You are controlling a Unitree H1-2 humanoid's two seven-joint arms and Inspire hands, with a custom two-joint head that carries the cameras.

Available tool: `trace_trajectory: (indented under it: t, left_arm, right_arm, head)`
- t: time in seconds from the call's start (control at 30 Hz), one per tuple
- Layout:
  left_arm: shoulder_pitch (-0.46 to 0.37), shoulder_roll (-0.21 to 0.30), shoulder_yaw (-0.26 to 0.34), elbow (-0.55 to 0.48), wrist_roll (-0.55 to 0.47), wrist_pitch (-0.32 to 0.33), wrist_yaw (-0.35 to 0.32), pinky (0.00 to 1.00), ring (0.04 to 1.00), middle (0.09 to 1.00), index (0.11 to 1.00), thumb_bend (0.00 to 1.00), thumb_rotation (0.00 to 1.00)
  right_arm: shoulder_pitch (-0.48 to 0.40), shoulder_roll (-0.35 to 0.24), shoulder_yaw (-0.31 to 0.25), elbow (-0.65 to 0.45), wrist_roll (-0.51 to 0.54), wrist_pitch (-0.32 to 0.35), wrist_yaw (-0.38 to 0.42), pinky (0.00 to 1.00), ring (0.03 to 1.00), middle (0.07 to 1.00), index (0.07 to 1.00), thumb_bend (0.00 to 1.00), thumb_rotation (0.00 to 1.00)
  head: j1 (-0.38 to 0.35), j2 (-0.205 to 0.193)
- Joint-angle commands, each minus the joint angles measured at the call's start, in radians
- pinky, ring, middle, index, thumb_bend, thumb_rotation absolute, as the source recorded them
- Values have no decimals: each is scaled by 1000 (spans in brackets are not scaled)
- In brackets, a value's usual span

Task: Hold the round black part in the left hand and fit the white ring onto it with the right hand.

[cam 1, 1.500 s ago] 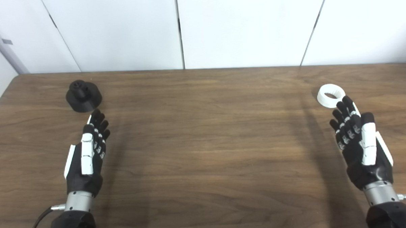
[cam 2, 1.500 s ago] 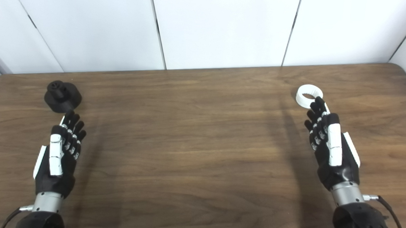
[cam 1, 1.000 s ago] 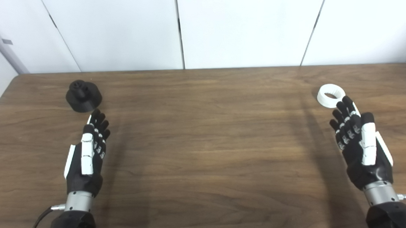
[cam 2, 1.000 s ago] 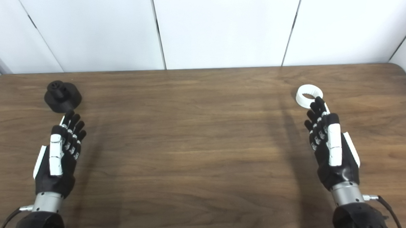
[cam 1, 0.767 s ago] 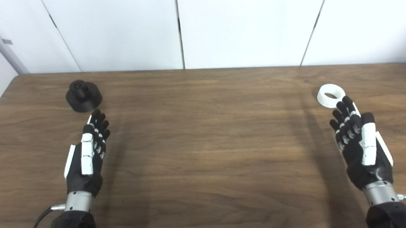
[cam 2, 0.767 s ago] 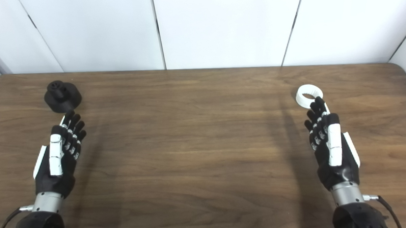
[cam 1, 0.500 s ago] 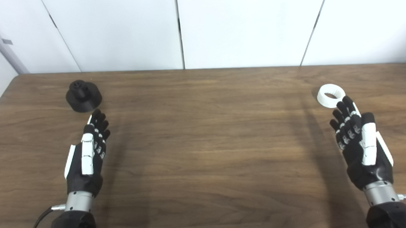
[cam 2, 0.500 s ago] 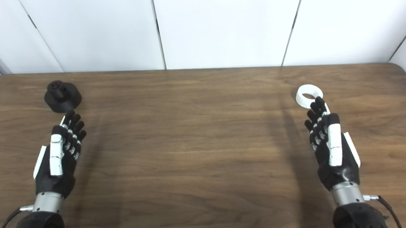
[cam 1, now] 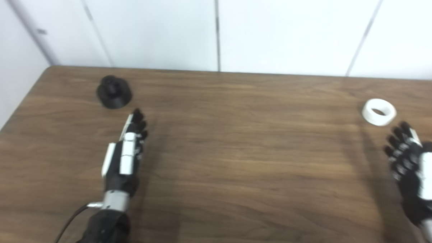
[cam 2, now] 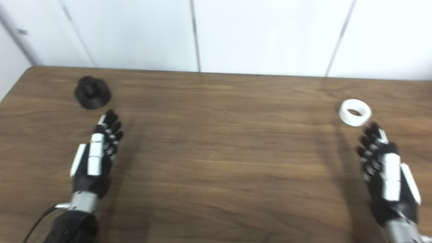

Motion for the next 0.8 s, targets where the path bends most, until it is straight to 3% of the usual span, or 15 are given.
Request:
trace_trajectory:
  t: [0.0, 0.13, 0.5, 0.77]
  left_arm:
    - [-17, -3, -8, -8, 19, -34, 8, 1000, 1000, 999, 1000, 602, 934]
    - [-13, -15, -21, 0, 46, -46, 10, 1000, 1000, 1000, 1000, 605, 950]
    - [-10, -38, -37, 38, 79, -83, 24, 1000, 996, 1000, 1000, 591, 973]
    - [-8, -60, -63, 53, 126, -101, 45, 1000, 998, 1000, 1000, 555, 999]
  right_arm:
    - [88, -44, 2, -4, 20, -53, 24, 1000, 1000, 1000, 1000, 625, 1000]
    - [88, -48, 0, 5, 12, -63, 29, 1000, 1000, 1000, 1000, 663, 1000]
    - [80, -60, -5, 24, 9, -80, 36, 1000, 1000, 1000, 1000, 586, 1000]
    - [83, -102, 9, 61, 28, -109, 19, 1000, 1000, 1000, 1000, 603, 1000]
  head:
    - [15, -8]
    - [44, -35]
    - [88, -87]
    - [151, -106]
